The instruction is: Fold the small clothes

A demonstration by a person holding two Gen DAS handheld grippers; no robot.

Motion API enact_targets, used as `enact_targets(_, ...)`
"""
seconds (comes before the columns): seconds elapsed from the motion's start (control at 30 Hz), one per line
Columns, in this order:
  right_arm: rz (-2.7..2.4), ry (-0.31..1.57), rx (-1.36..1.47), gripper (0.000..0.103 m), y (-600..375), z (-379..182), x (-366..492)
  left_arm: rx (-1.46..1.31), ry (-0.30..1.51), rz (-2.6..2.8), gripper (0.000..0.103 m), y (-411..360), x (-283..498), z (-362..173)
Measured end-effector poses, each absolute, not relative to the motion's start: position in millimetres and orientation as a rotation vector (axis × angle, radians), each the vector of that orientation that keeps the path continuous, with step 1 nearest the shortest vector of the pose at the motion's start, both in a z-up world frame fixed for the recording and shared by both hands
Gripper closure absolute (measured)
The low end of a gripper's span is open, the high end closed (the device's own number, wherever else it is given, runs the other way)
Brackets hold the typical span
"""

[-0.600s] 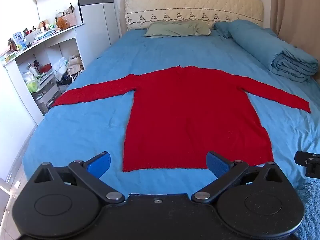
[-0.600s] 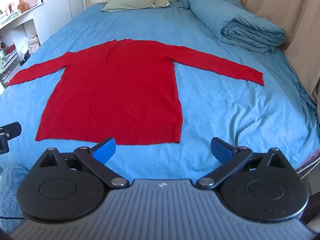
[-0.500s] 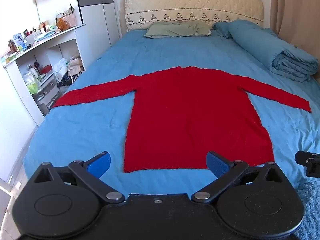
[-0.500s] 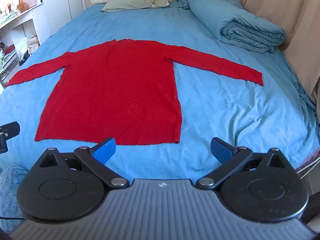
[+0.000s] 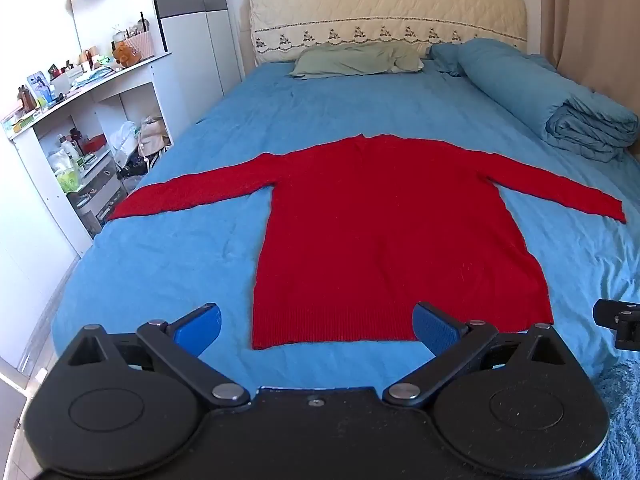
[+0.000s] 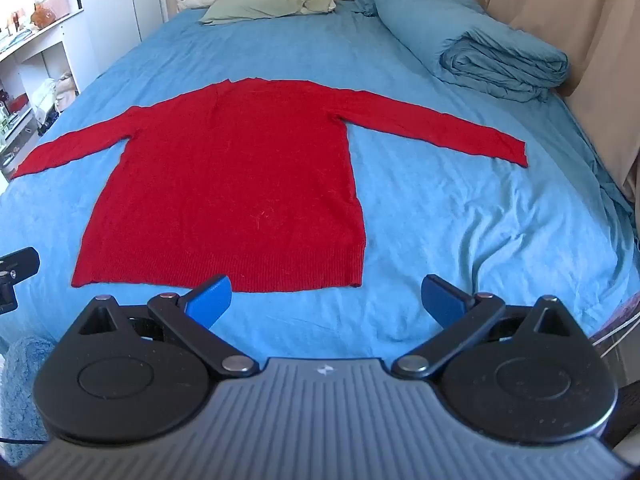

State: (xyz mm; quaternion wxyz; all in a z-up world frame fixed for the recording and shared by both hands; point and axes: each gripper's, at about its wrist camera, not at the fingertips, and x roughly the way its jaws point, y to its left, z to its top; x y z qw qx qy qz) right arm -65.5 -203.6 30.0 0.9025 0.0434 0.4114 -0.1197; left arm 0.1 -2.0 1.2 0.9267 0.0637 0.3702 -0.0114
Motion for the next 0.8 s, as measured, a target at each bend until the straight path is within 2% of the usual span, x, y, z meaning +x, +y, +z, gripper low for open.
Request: enact_targets(0.8,-0.249,0.853,0.080,0.000,-203.9,27.6,-64.3,0.136,0.754,-0.024,0.000,-3.1,-0.6,1.5)
